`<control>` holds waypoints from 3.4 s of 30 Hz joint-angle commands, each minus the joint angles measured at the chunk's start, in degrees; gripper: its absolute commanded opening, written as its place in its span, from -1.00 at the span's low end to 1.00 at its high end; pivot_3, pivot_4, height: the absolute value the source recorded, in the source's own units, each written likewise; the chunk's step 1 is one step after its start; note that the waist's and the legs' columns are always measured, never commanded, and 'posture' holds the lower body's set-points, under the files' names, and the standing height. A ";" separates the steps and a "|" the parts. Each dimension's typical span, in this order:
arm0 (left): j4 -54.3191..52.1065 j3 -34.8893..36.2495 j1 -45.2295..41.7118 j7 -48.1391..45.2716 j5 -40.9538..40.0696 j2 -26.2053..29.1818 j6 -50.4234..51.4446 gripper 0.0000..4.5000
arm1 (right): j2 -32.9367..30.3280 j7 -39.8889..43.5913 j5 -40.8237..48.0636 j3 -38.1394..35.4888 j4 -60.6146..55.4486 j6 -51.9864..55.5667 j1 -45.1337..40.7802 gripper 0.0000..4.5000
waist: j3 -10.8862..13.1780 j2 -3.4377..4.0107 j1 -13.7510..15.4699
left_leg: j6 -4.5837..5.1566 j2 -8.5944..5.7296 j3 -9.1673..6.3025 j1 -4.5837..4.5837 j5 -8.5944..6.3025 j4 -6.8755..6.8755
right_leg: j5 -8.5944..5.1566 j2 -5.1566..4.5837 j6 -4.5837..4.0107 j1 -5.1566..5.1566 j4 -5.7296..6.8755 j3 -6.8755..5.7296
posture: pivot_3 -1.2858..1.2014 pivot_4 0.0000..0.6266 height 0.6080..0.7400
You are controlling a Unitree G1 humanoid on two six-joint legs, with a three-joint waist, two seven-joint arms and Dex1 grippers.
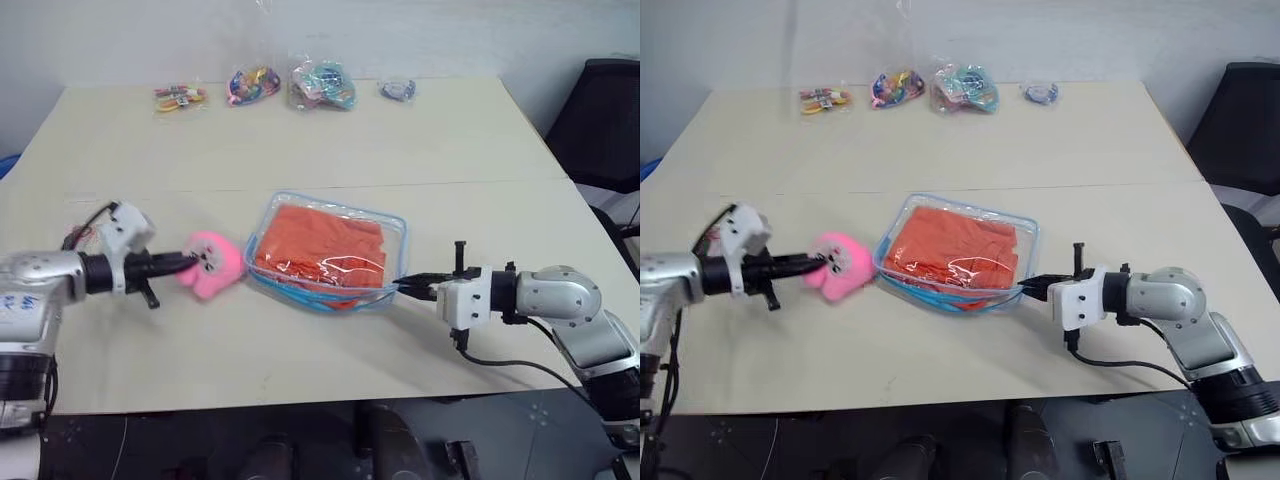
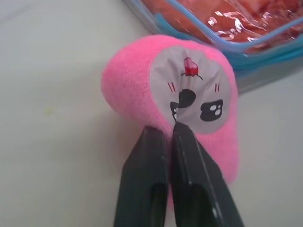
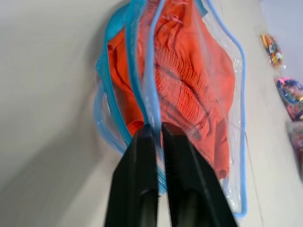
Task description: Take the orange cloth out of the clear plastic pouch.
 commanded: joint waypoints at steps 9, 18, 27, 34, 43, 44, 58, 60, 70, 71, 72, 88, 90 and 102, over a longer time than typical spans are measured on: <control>-0.80 2.36 2.43 0.78 3.70 1.87 -6.71 0.80 | -0.11 -3.22 9.10 -7.34 -17.01 18.19 7.59 1.00 | 0.00 0.00 1.50 | 0.00 0.18 0.04 0.01 0.00 0.00 | 0.00 -0.01 0.00 0.01 0.00 0.01 | 0.03 -0.52 1.00; -2.48 2.87 -7.10 -8.10 -2.47 5.54 -3.65 0.98 | -1.58 -4.98 28.37 -17.47 -32.95 39.54 17.24 1.00 | -0.01 -0.02 1.62 | 0.02 -0.10 0.01 0.03 -0.01 -0.01 | 0.00 -0.02 0.00 0.06 0.01 -0.01 | 0.03 -0.52 1.00; -11.97 -16.06 -13.26 -8.52 14.70 -1.93 -29.30 0.98 | -0.55 -10.75 33.74 -18.14 -38.96 47.89 18.05 1.00 | -0.02 -0.05 2.54 | 0.02 -0.11 0.17 0.08 -0.01 -0.01 | 0.03 0.04 0.00 0.08 0.00 0.10 | 0.03 -0.52 1.00; -2.31 -19.93 -16.43 -3.99 23.53 -6.59 -45.34 0.98 | -0.33 -12.72 33.71 -18.60 -40.62 48.38 19.70 1.00 | -0.02 -0.05 2.83 | 0.06 -0.11 0.22 0.06 -0.01 0.02 | 0.06 0.06 -0.02 0.08 0.00 0.10 | 0.03 -0.52 1.00; 1.95 -19.41 -16.94 -0.46 25.71 -9.86 -48.79 0.98 | -0.24 -14.16 32.95 -18.05 -41.43 48.41 20.40 1.00 | -0.04 -0.08 2.84 | 0.17 -0.14 0.22 0.06 -0.04 0.05 | 0.08 0.03 0.02 0.10 0.00 0.08 | 0.03 -0.52 1.00; 2.06 -19.34 -16.93 -0.33 25.74 -9.93 -48.78 0.98 | -0.28 -14.17 32.78 -17.98 -41.41 48.34 20.46 1.00 | -0.04 -0.08 2.84 | 0.17 -0.14 0.23 0.06 -0.04 0.05 | 0.08 0.03 0.02 0.10 0.00 0.08 | 0.03 -0.52 1.00; -2.96 -17.13 -14.59 -1.72 17.79 -11.72 -36.29 -0.89 | -0.43 -13.86 32.53 -18.19 -41.11 48.46 20.02 1.00 | -0.04 -0.08 2.88 | 0.17 -0.14 0.22 0.06 -0.03 0.06 | 0.08 0.02 0.02 0.10 0.00 0.08 | 0.03 -0.52 1.00; -7.16 -16.19 -13.99 -1.55 13.29 -12.70 -25.10 -0.99 | -0.40 -13.92 32.47 -18.24 -41.11 48.41 19.98 1.00 | -0.04 -0.08 2.94 | 0.18 -0.15 0.21 0.05 -0.03 0.08 | 0.08 0.01 0.02 0.11 0.00 0.08 | 0.03 -0.52 1.00; -24.15 -15.88 -14.01 11.50 3.75 -20.15 12.94 -1.00 | 0.47 -13.88 27.03 -15.70 -41.58 44.67 20.60 0.77 | -0.04 -0.09 2.89 | 0.18 -0.15 0.18 0.07 -0.03 0.10 | 0.08 0.02 0.02 0.14 0.01 0.12 | 0.03 -0.52 1.00; -24.73 -16.38 -14.04 12.76 4.18 -20.87 14.14 -1.00 | 0.60 -13.84 26.35 -15.15 -41.42 44.08 20.83 0.63 | -0.04 -0.09 2.90 | 0.17 -0.15 0.17 0.06 -0.03 0.10 | 0.08 0.02 0.03 0.14 0.01 0.12 | 0.03 -0.52 1.00; -25.01 -16.65 -14.24 13.96 4.42 -21.65 15.38 -1.00 | 0.65 -13.78 25.38 -14.39 -41.07 43.56 21.01 0.48 | -0.04 -0.09 2.88 | 0.17 -0.15 0.17 0.06 -0.03 0.10 | 0.08 0.02 0.03 0.14 0.01 0.13 | 0.03 -0.52 1.00; -25.81 -18.71 -14.97 15.52 4.32 -23.25 16.97 -1.00 | 8.63 -20.92 -0.86 4.47 -23.83 36.57 7.13 0.05 | -0.06 -0.09 2.75 | 0.15 -0.16 0.17 0.08 -0.02 0.11 | 0.08 0.02 0.02 0.11 0.01 0.15 | 0.03 -0.52 1.00; -25.88 -18.72 -14.92 15.43 4.30 -23.05 16.87 -1.00 | 9.37 -21.85 -4.03 6.09 -22.20 35.93 5.98 0.34 | -0.06 -0.09 2.69 | 0.15 -0.16 0.16 0.07 -0.02 0.12 | 0.08 0.02 0.02 0.11 0.01 0.14 | 0.03 -0.52 1.00; -25.91 -18.58 -14.74 15.72 4.06 -22.79 16.84 -1.00 | 14.72 -21.17 -3.28 4.60 -20.37 35.96 4.46 -0.07 | -0.06 -0.09 2.59 | 0.13 -0.16 0.15 0.07 -0.02 0.12 | 0.08 0.02 0.02 0.10 0.01 0.13 | 0.03 -0.52 1.00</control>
